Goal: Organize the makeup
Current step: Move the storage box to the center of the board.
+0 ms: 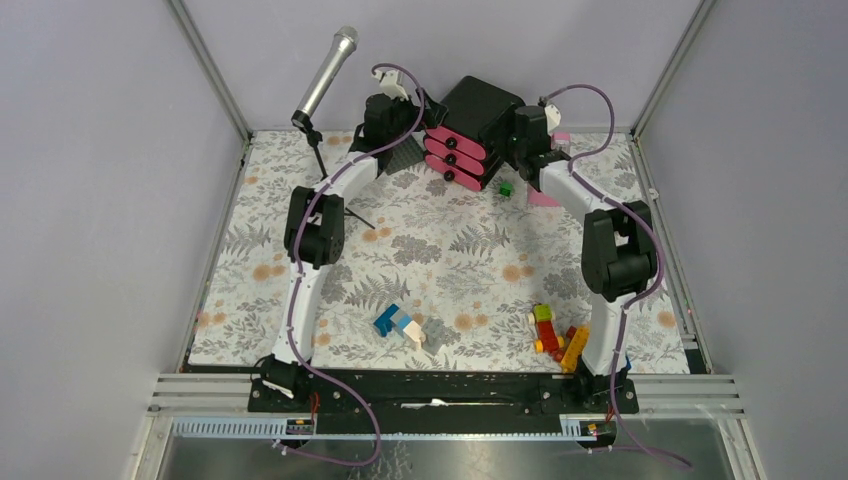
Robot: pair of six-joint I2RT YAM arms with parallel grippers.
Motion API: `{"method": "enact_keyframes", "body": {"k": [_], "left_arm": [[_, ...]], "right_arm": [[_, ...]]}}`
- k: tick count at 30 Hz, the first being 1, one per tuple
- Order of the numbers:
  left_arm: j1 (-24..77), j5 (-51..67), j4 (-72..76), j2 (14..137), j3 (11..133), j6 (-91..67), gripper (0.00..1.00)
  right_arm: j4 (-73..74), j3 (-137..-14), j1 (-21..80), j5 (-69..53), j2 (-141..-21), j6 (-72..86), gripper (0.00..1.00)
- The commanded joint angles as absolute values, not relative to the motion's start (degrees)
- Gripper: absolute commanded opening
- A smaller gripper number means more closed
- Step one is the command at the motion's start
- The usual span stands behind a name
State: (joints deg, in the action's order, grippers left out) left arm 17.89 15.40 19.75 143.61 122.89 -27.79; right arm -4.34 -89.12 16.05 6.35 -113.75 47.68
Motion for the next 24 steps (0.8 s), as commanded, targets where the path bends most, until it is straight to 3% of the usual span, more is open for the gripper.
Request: {"method": "enact_keyframes", "body": {"k": [1, 9, 16, 24], "left_arm": [[17.32, 23.23, 23.81, 144.03, 124.91, -30.61, 0.85], [17.11, 32.05, 26.81, 142.62, 118.96, -35.14, 0.75], [17.18, 39.54, 31.34, 141.45, 114.63, -40.41, 0.58], [19.24, 42.46, 31.32, 134.41, 105.17, -38.54, 0.56]], "right_arm": [[-6.42, -93.46, 14.86, 6.04, -116.64, 49.03, 0.86], [-6.50, -96.58, 14.28, 3.52, -120.21, 48.60, 0.83], [-7.99, -98.52, 14.14, -1.93, -122.85, 48.36, 0.74], [-9.38, -93.76, 14.18, -4.98, -120.93, 47.96, 0.64]]}}
